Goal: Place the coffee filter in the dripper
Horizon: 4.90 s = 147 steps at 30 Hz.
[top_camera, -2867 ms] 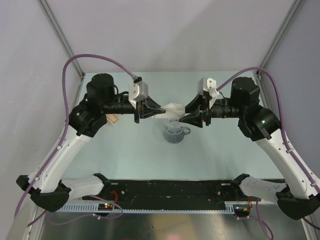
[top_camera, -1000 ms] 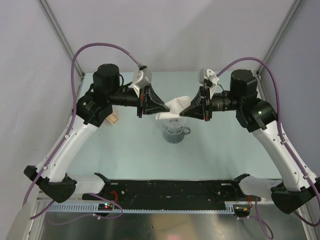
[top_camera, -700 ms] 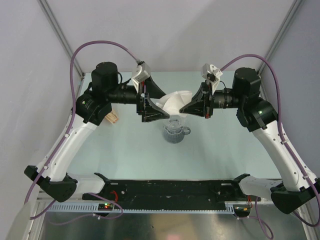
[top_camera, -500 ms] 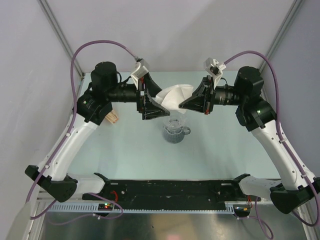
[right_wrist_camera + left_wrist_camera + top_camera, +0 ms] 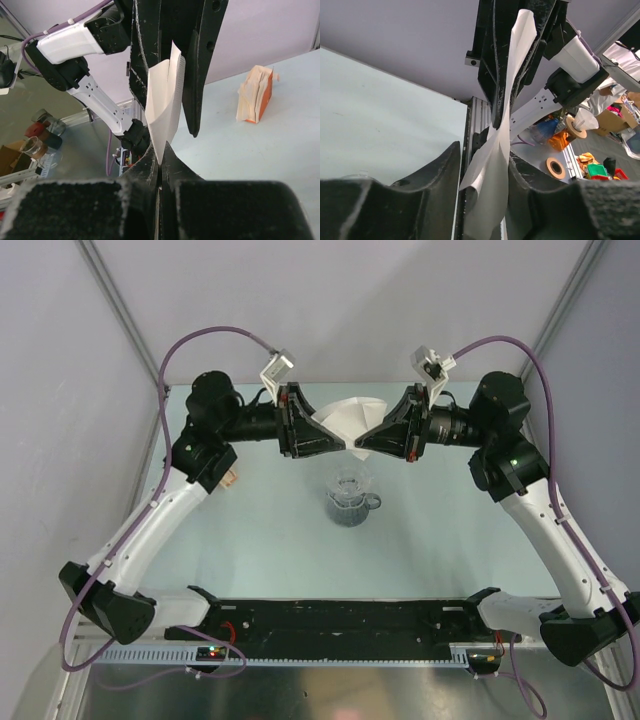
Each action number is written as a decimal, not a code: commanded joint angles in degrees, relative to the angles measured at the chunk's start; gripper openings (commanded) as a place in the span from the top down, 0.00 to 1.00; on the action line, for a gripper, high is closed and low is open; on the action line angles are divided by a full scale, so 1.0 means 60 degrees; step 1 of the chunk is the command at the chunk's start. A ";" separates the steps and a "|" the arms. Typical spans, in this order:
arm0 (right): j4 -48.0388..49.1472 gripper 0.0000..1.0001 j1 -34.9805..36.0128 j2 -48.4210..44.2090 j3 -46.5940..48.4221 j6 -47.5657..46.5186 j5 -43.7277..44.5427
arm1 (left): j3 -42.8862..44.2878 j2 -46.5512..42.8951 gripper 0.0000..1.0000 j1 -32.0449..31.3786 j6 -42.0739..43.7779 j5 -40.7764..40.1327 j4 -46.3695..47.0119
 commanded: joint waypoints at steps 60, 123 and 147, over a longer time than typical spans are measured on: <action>-0.0037 1.00 -0.0547 -0.0018 0.0031 0.0120 -0.1040 | -0.1094 -0.1176 0.14 0.1187 -0.1359 0.0267 0.2429; -0.3863 0.13 -0.0235 0.0342 0.1123 -0.5444 0.1929 | -0.1342 -0.1067 1.00 0.0364 -0.2990 -0.2644 0.0579; -0.2550 0.08 0.2532 0.1317 0.2145 -0.8859 0.6336 | -0.0954 -0.0943 1.00 -0.0137 -0.2415 -0.4324 -0.0541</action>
